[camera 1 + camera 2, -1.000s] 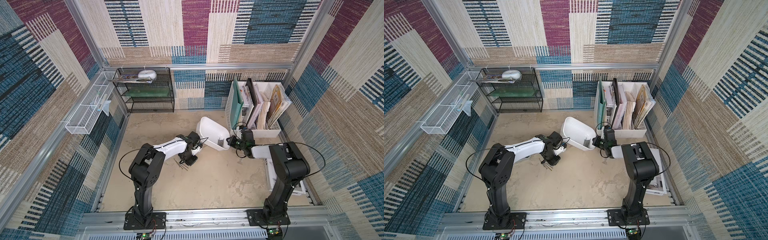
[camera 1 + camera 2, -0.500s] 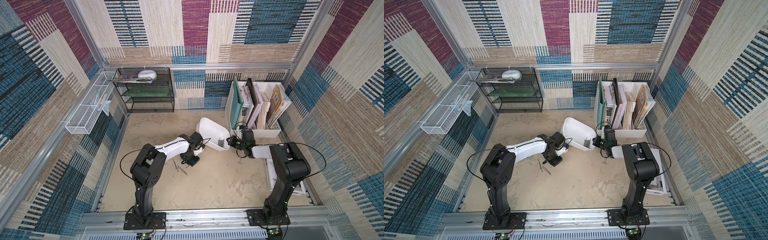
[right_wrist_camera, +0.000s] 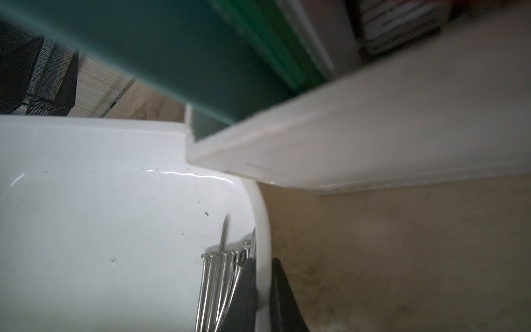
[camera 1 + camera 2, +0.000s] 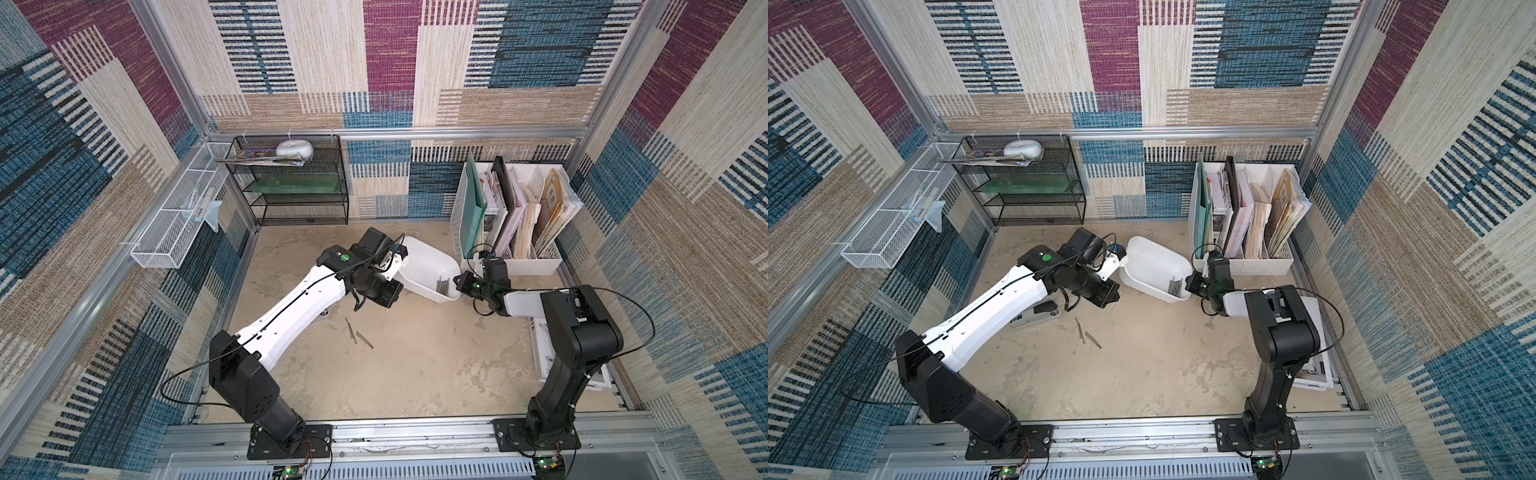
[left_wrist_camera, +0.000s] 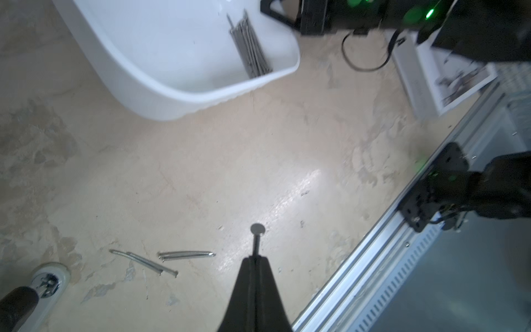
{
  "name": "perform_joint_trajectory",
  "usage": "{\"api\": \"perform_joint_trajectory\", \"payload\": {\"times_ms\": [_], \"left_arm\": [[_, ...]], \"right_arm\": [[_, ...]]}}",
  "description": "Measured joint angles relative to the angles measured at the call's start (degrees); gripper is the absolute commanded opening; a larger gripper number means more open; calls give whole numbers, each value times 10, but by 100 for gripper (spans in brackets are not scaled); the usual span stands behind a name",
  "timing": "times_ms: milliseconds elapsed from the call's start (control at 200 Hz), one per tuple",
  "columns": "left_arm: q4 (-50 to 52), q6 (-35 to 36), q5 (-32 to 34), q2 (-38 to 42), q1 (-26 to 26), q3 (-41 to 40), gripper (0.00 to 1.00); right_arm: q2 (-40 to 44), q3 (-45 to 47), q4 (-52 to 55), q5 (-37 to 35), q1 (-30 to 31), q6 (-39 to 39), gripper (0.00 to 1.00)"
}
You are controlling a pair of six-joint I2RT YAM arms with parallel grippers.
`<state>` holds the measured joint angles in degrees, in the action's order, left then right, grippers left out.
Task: Put the nails on the desktop into the storage box
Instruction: Pick up the nail from the center of the board, then place the nail in the storage box.
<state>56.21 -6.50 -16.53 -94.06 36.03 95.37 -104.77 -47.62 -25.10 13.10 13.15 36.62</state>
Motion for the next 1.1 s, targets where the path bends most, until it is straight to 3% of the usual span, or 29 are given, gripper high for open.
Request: {"api": "perform_joint_trajectory", "payload": {"times_ms": [260, 391, 571, 1082, 1097], "left_arm": [[21, -104, 4, -171, 10, 265, 0], [33, -131, 26, -253, 9, 326, 0], [46, -155, 62, -315, 8, 330, 0], [29, -186, 138, -332, 8, 241, 0], [27, -188, 140, -332, 8, 238, 4]], "right_arm": [[0, -5, 7, -13, 20, 0, 0], [0, 0, 0, -21, 23, 3, 0], [18, 29, -16, -39, 38, 12, 0], [45, 53, -20, -78, 52, 15, 0], [45, 53, -20, -79, 52, 15, 0]]}}
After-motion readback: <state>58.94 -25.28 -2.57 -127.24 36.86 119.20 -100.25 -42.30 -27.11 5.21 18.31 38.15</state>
